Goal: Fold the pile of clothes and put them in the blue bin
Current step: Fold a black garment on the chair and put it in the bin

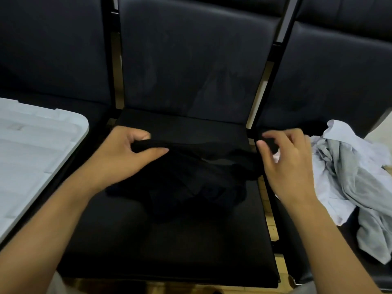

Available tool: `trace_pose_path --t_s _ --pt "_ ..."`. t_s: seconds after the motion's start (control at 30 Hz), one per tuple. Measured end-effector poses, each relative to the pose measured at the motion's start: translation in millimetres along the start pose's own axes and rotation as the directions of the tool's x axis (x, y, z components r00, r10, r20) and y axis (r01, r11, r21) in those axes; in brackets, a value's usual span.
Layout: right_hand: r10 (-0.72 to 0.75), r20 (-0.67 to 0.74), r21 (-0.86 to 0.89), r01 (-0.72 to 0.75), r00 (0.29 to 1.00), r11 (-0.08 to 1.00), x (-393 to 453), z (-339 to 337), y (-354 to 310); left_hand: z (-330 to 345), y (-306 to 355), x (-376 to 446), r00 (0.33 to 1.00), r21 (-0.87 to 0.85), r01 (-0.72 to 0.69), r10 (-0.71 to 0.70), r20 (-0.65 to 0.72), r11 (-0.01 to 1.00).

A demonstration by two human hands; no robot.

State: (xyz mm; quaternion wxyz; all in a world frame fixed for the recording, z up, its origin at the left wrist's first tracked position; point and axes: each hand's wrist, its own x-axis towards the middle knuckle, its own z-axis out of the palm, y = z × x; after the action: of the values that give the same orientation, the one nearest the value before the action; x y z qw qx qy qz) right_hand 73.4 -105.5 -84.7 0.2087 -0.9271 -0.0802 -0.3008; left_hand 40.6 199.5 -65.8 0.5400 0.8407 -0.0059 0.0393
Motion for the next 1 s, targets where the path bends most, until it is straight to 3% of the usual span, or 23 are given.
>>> trace_pose_path --t_s 0.03,0.1,0.17,0.2,0.23,0.27,0.33,0.4,0.47,0.53,0.63,0.73,0.83,0.93,1.0 --pt "-0.051 -0.009 0.054 0.052 0.999 0.997 -1.3 1.2 -13.0 5.7 4.0 -2.2 0.997 -0.053 -0.029 0.033 0.070 0.998" --pt "-0.144 0.182 0.399 0.061 0.973 0.915 -10.2 3.3 -44.5 18.2 11.2 -7.7 0.945 -0.140 -0.147 0.181 0.273 0.979" --pt "-0.233 0.526 0.660 -0.219 0.818 0.718 -20.4 4.6 -72.2 26.4 15.6 -11.6 0.859 -0.186 -0.190 0.255 0.444 0.964" --pt "-0.247 0.648 0.661 -0.370 0.721 0.653 -25.0 5.9 -78.9 27.5 15.9 -12.4 0.838 -0.160 -0.193 0.247 0.487 0.968" --pt "-0.250 0.701 0.634 -0.424 0.668 0.646 -28.1 7.9 -80.4 26.5 13.6 -11.6 0.843 -0.104 -0.201 0.226 0.489 0.974" --pt "-0.236 0.705 0.623 -0.424 0.669 0.657 -28.1 9.2 -80.6 23.7 8.9 -9.4 0.861 -0.029 -0.207 0.196 0.470 0.978" --pt "-0.141 0.642 0.645 -0.432 0.753 0.630 -23.6 8.2 -75.5 17.8 -4.1 -5.8 0.897 0.122 -0.186 0.117 0.426 0.975" --pt "0.032 0.599 0.729 -0.561 0.800 0.392 -12.6 0.0 -68.8 13.1 -15.2 -1.2 0.955 0.230 -0.164 0.096 0.280 0.959" --pt "0.136 0.634 0.763 -0.645 0.761 0.050 -2.7 -11.5 -58.1 10.7 -20.3 1.7 0.988 0.194 -0.150 0.138 0.072 0.970" --pt "0.138 0.683 0.730 -0.668 0.717 -0.143 2.9 -22.5 -50.8 8.6 -20.8 4.5 0.982 0.133 -0.133 0.149 -0.120 0.982" --pt "0.126 0.732 0.678 -0.702 0.669 -0.217 2.8 -26.9 -51.0 8.8 -18.1 7.9 0.966 -0.076 -0.074 0.052 -0.254 0.994" --pt "0.140 0.756 0.653 -0.719 0.640 -0.238 -2.0 -22.8 -57.9 23.2 -15.3 6.0 0.974 -0.315 0.091 -0.150 -0.171 0.945" --pt "0.163 0.767 0.639 -0.714 0.621 -0.285 -3.4 -17.5 -60.5 44.3 -17.0 0.7 0.953 -0.254 0.218 -0.261 -0.152 0.942" --pt "0.081 0.804 0.575 -0.735 0.589 -0.359 -1.7 -19.0 -62.8 63.6 -8.7 -9.8 0.958 -0.275 0.148 -0.207 -0.198 0.950" --pt "0.052 0.822 0.535 -0.740 0.567 -0.408 0.9 -25.3 -62.2 77.6 -2.7 -20.4 0.996 -0.383 0.036 -0.065 -0.064 0.923"
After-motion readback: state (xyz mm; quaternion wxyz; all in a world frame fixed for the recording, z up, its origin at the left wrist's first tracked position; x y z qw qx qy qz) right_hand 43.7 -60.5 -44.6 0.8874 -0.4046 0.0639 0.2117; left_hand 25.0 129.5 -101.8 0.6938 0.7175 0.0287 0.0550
